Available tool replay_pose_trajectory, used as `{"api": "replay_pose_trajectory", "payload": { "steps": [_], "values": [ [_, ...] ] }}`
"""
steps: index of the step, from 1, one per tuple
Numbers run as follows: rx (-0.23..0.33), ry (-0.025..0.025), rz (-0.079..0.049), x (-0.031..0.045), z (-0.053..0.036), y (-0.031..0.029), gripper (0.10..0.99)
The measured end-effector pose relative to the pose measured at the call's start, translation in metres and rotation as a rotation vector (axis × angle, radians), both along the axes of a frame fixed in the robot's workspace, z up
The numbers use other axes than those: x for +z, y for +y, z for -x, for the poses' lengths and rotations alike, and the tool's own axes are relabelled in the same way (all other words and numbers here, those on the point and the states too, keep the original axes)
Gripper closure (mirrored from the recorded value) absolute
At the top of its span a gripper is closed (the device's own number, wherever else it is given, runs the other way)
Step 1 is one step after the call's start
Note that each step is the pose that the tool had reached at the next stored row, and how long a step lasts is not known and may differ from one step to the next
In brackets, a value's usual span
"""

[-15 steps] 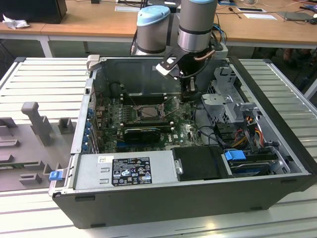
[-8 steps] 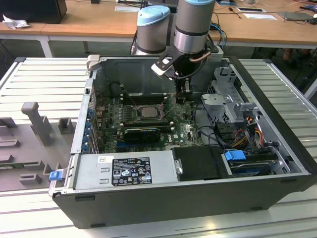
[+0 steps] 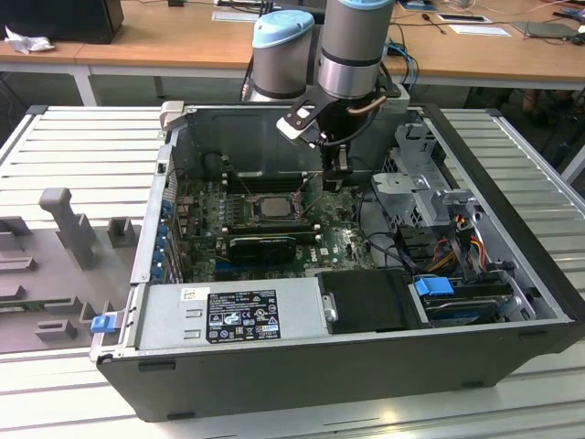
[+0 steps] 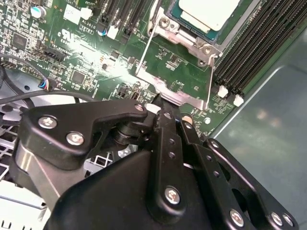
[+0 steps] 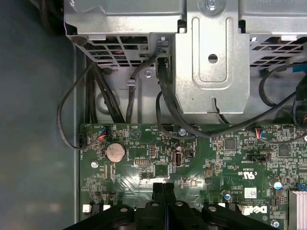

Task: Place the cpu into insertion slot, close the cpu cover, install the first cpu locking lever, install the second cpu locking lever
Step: 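Close the cpu cover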

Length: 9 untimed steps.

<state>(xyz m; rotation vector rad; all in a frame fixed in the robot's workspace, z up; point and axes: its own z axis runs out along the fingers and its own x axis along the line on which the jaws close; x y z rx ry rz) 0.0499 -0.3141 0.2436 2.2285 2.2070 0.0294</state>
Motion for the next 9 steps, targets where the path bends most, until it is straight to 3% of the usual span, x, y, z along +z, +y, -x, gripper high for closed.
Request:
{"api": "replay_pose_trajectory", "payload": {
  "steps": [9],
  "values": [
    [0.0,0.0,0.0,0.0,0.003,0.0,0.98]
  ]
}}
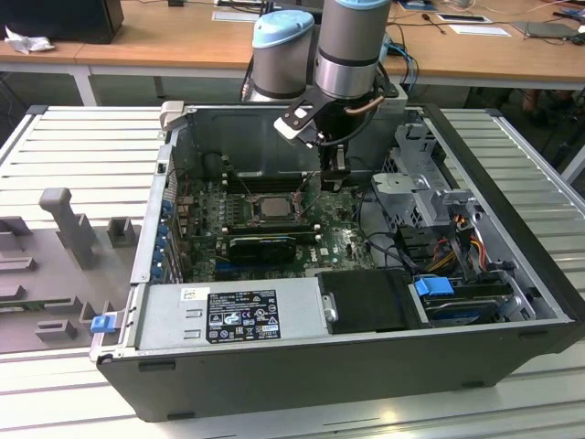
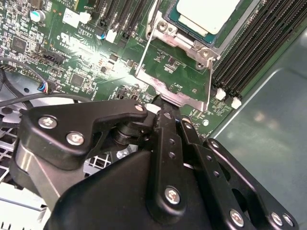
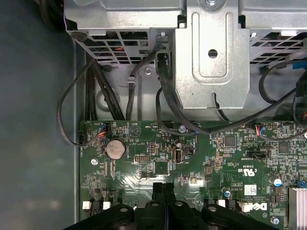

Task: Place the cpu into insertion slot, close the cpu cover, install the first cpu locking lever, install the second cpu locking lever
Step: 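Close the cpu cover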

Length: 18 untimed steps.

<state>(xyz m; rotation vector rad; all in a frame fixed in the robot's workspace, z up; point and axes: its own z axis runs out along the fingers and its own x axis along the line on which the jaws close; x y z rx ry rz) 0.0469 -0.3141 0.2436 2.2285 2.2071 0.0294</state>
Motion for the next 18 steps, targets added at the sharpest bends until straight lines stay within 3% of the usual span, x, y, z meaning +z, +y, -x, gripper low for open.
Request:
{"api": "replay_pose_trajectory", "payload": {
  "steps": [18],
  "values": [
    [0.0,0.0,0.0,0.0,0.0033,0.0,0.98]
  ]
}}
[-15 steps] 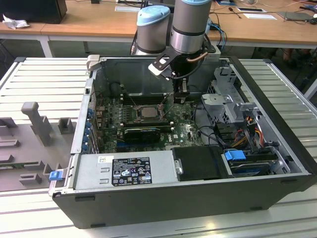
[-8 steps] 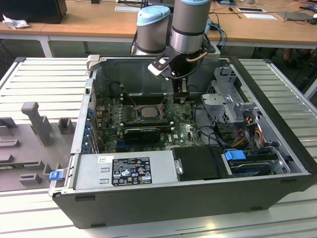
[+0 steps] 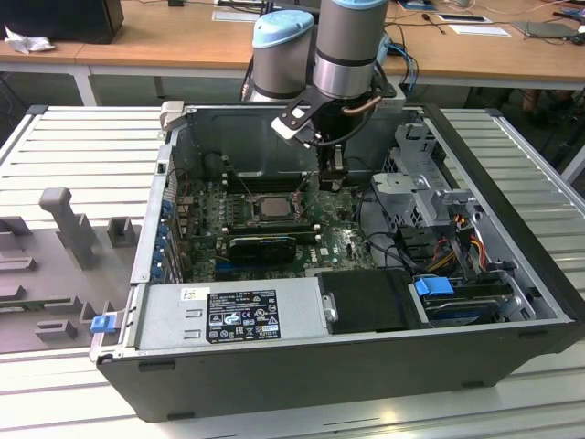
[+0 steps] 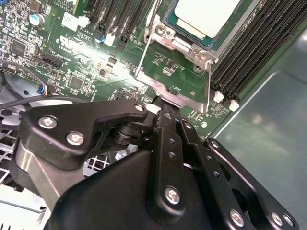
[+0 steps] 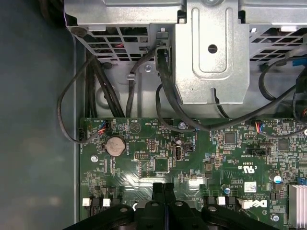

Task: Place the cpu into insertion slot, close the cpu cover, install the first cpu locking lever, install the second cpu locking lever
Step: 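Close the cpu cover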

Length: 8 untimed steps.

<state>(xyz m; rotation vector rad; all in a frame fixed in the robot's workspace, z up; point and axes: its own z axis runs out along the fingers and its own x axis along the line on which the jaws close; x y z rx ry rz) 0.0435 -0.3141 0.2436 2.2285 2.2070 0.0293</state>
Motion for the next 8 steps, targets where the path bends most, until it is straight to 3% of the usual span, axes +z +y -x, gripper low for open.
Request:
{"api": "replay_pose_trajectory", "payload": {
  "steps": [8],
  "values": [
    [0.0,0.0,0.0,0.0,0.0016,0.0,0.98]
  ]
}}
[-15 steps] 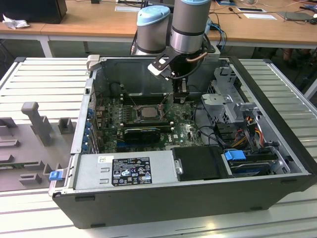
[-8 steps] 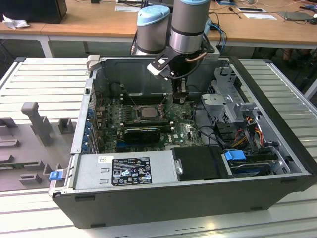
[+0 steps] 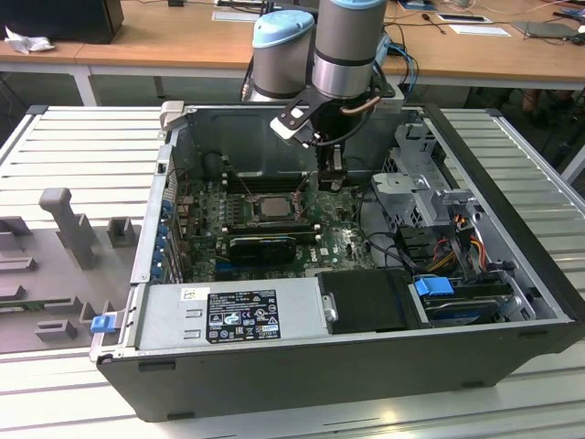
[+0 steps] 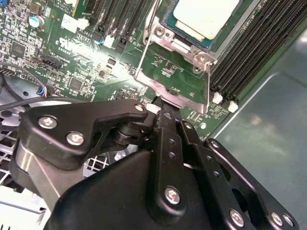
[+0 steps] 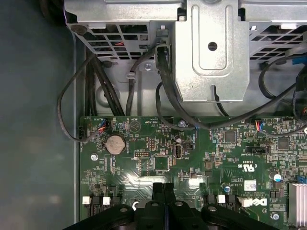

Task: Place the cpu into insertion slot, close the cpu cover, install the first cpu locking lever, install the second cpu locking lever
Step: 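Close the cpu cover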

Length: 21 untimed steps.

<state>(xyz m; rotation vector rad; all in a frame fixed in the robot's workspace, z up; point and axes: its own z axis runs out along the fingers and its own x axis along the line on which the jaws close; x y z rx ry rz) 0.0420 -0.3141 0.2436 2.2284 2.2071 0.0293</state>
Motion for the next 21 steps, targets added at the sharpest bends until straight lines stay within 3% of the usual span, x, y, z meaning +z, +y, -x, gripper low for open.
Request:
{"api": "replay_pose_trajectory", "payload": {
  "steps": [11,21],
  "values": [
    [0.0,0.0,0.0,0.0,0.0069,0.0,0.98],
    [0.0,0.0,0.0,0.0,0.0217,0.0,0.98]
  ]
}}
